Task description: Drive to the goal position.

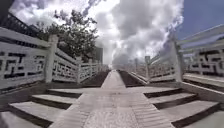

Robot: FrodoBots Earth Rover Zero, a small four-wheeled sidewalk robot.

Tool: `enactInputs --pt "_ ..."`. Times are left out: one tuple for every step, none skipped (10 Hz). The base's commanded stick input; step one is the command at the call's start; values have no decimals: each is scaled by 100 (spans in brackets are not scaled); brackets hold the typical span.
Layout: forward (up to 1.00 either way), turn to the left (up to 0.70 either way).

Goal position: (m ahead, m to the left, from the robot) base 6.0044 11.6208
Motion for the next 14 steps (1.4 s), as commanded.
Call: enactInputs --pt "70 0" --pt "70 0" --pt "70 0" --pt "70 0" --pt "70 0" --pt "70 0" --pt "70 0" --pt "70 0" --pt "70 0" --pt "70 0" --pt "70 0" --pt "70 0" --pt "70 0" --pt "70 0"
